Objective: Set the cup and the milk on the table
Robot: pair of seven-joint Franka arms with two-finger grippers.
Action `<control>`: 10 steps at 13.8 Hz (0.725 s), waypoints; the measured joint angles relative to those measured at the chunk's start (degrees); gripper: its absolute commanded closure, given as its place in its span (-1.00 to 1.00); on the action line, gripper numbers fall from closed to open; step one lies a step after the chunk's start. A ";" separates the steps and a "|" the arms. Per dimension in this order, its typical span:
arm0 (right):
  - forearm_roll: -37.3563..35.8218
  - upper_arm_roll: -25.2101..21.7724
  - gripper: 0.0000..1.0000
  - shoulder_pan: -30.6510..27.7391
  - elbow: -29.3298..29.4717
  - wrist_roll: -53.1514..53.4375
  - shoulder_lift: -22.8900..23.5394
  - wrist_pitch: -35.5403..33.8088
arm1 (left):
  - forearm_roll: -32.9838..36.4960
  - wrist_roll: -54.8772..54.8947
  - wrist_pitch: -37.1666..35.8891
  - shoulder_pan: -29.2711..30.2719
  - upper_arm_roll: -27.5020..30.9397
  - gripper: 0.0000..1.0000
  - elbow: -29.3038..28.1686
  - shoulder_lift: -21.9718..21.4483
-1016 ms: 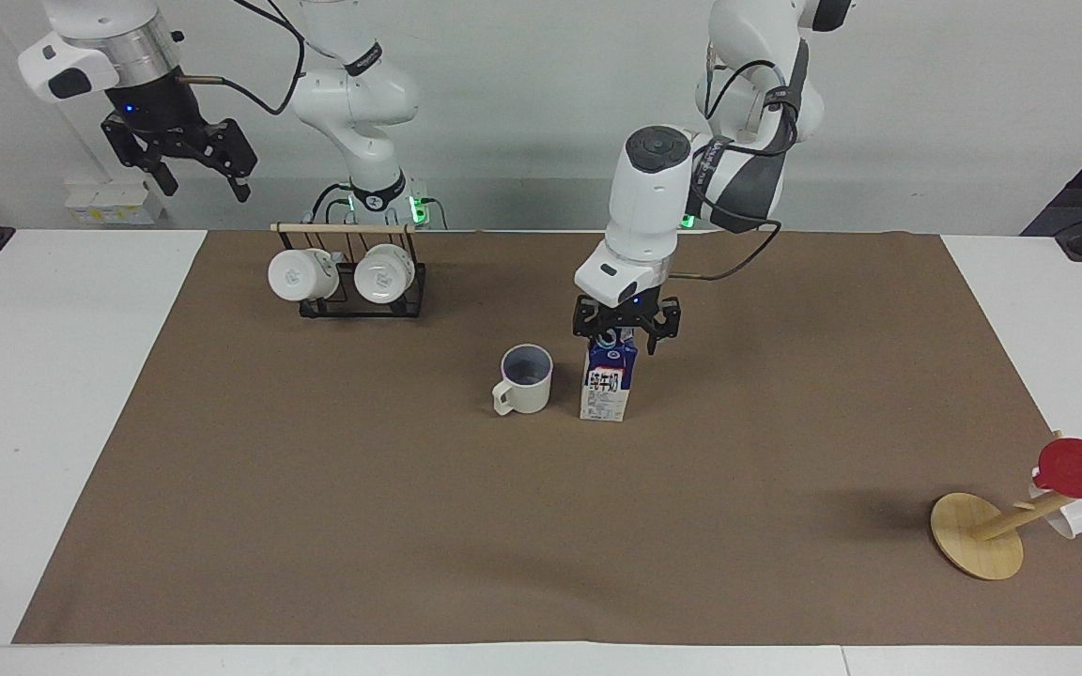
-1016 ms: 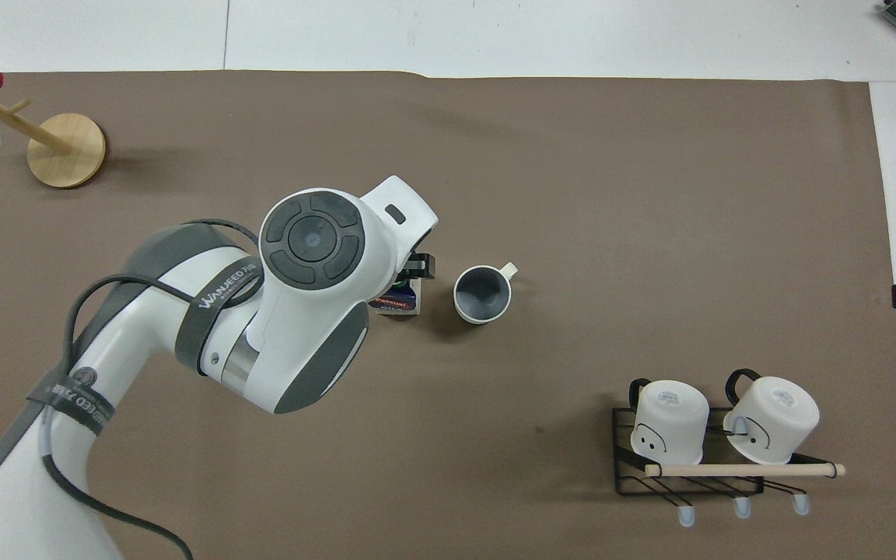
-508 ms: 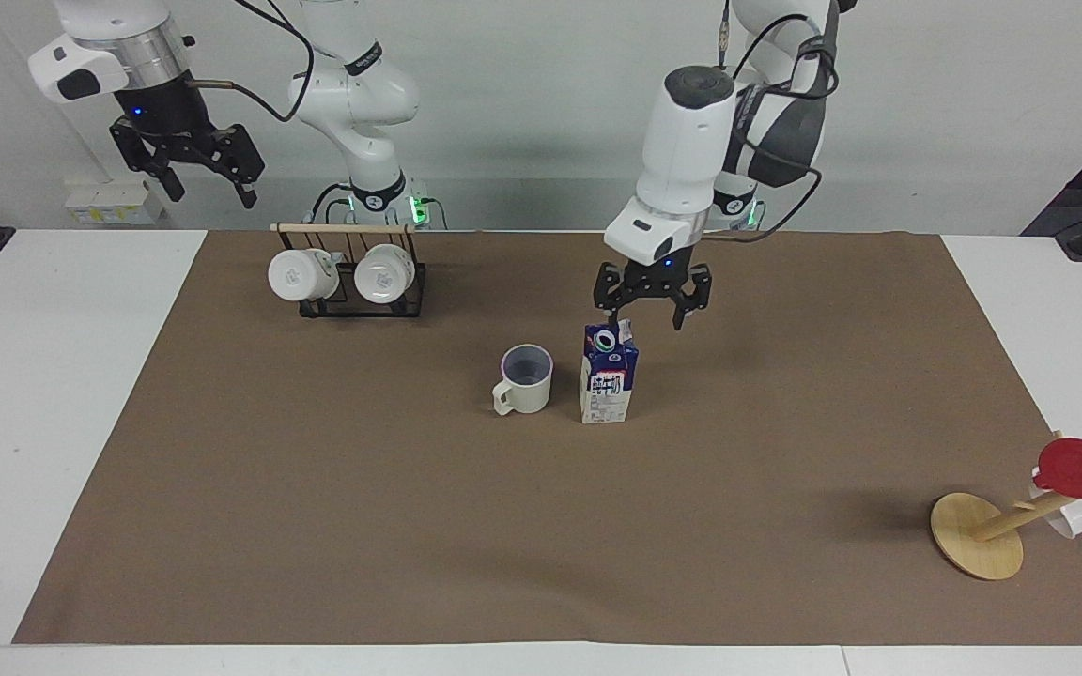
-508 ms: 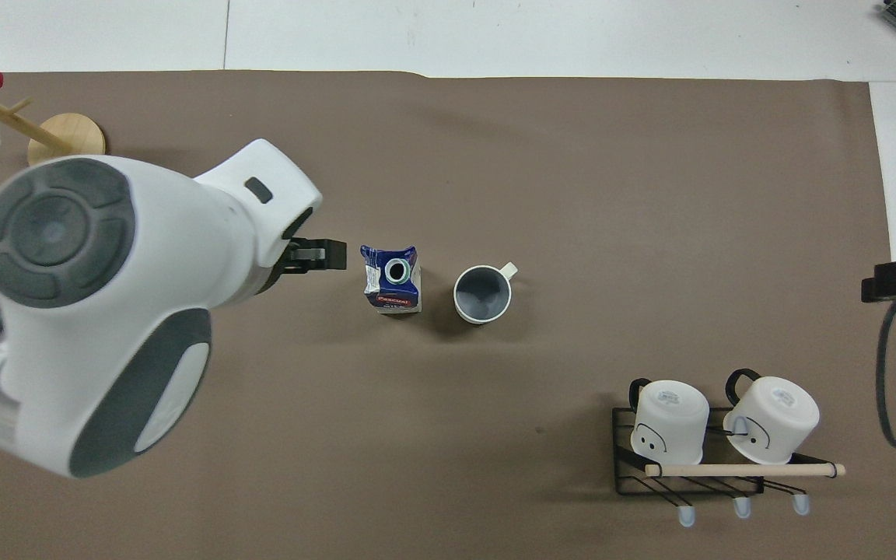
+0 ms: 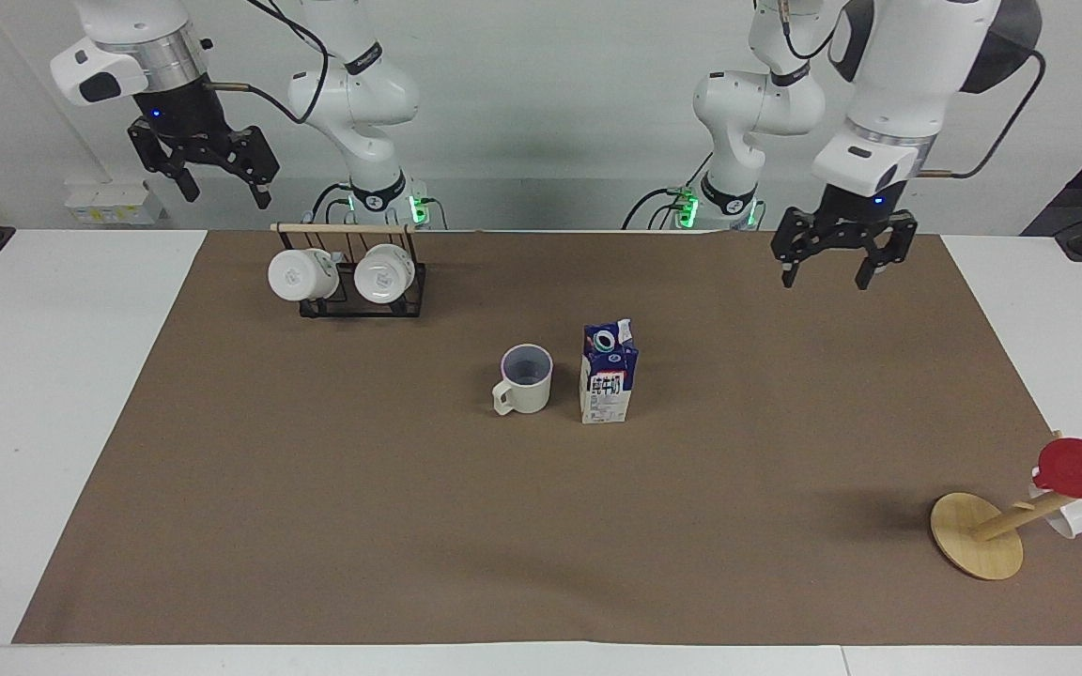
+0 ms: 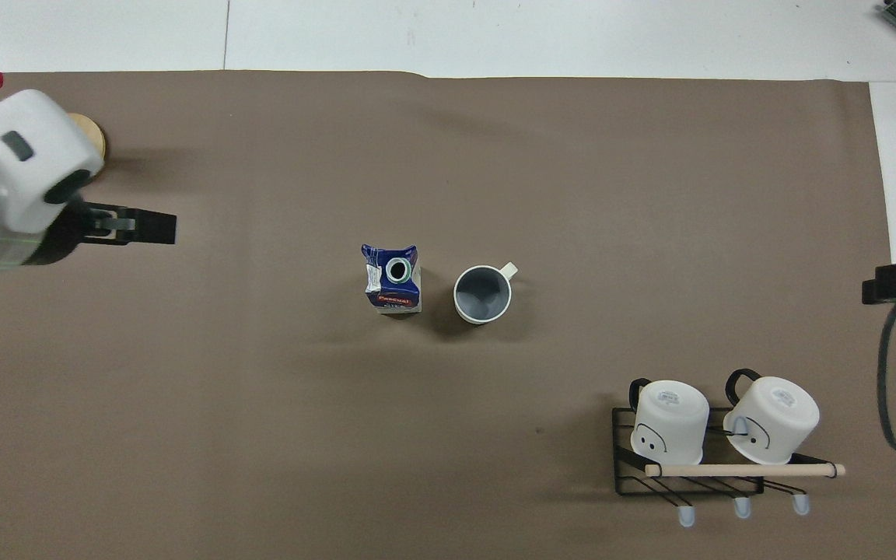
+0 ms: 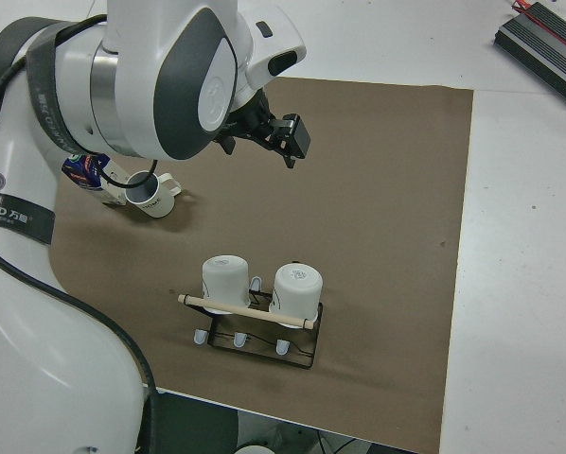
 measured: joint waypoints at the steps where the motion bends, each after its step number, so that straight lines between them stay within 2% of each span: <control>1: 0.00 0.00 -1.00 0.00 0.00 0.00 0.00 0.00 | -0.01 2.78 -2.10 1.91 0.05 -1.00 1.74 -0.04; 6: 0.00 0.00 -1.00 0.00 -0.03 0.00 -0.03 0.00 | -6.56 5.40 -11.95 9.55 0.07 -1.00 8.59 0.55; 10: 0.00 -0.01 -1.00 0.00 -0.03 0.00 -0.04 -0.02 | -6.98 5.76 -14.90 10.82 -0.25 -1.00 12.10 1.96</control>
